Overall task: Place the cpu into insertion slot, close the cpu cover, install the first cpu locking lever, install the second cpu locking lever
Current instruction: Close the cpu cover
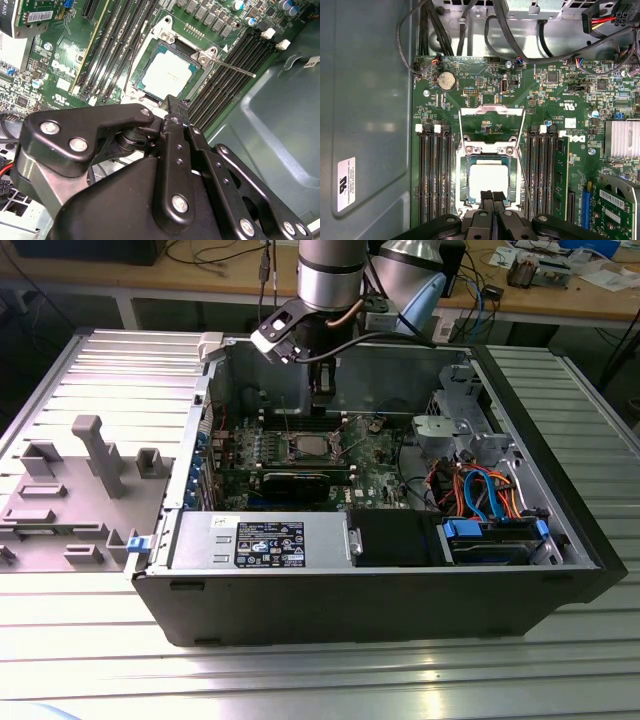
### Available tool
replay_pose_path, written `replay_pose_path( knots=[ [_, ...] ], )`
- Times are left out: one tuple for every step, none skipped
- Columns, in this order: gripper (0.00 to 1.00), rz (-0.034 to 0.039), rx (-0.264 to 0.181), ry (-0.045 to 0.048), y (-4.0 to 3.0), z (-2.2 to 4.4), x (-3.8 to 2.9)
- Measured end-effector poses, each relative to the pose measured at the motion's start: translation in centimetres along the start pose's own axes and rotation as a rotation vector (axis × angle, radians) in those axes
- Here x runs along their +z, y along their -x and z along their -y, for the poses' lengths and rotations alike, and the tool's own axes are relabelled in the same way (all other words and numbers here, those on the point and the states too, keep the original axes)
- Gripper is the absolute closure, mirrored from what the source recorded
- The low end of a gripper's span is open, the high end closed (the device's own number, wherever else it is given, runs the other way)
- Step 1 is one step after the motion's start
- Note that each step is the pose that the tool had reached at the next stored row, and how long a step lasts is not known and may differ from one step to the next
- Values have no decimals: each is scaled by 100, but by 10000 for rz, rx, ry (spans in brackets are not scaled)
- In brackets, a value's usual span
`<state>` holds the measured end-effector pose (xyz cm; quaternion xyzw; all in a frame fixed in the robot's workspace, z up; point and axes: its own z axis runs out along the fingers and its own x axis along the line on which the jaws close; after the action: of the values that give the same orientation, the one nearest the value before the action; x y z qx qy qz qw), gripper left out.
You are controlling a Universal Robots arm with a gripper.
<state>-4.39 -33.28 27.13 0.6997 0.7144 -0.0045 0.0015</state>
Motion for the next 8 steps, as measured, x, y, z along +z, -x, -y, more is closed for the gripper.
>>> replay_pose_path(
  knots=[
    [89, 0, 0, 0, 0, 0, 0],
    [89, 0, 0, 0, 0, 0, 0],
    [89, 0, -1, 0, 0, -2, 0],
    [89, 1, -3, 1, 0, -8, 0],
    [89, 1, -1, 0, 0, -13, 0],
    [89, 1, 0, 0, 0, -19, 0],
    [89, 1, 0, 0, 1, -26, 0],
    [89, 0, 0, 0, 1, -34, 0]
  ],
)
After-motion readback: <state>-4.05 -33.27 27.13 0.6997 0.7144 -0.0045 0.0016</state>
